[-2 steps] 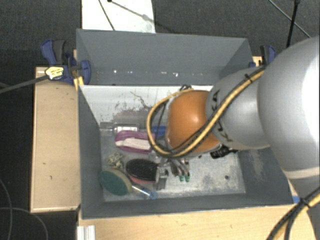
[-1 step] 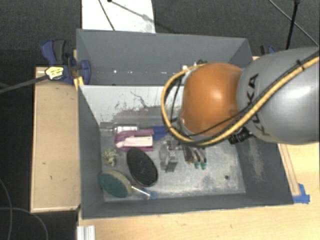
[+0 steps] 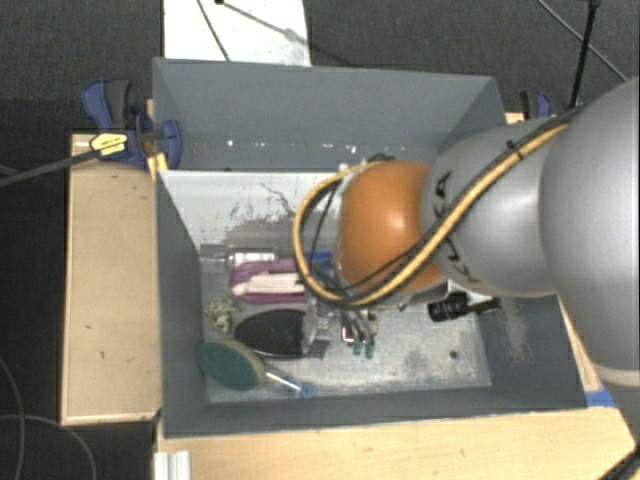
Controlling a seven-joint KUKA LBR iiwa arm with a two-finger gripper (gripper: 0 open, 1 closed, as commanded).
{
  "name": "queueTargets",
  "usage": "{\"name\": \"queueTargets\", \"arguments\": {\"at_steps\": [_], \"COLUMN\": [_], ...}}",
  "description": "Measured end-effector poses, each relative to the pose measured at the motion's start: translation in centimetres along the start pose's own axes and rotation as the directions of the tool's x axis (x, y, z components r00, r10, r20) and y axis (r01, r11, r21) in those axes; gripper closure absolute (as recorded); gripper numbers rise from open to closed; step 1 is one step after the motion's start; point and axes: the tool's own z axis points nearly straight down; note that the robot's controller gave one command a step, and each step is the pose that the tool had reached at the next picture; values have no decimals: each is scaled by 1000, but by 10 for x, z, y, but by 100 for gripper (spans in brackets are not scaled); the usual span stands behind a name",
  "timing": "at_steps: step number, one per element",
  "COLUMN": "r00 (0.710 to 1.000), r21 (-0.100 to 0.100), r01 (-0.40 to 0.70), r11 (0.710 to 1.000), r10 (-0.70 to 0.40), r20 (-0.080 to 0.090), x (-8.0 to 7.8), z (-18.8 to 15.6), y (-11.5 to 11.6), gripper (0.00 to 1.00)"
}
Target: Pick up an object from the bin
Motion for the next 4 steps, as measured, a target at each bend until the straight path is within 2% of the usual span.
{"name": "queueTargets", "arguments": {"at_steps": [1,2,3,4], "r00": [1000,1000,1000,1000], "r21": [-2,0,-1,-5], "r01": [-3,-12,-16,-28], "r11": [1000,1000,1000,1000], "r10": [3,12,16,28], "r20": [3,0,3,11], "x": [-1,-11,-12,-3], "z": [-2,70,67,-36], "y": [0,-4,-4,-11], "gripper": [0,0,100,100]}}
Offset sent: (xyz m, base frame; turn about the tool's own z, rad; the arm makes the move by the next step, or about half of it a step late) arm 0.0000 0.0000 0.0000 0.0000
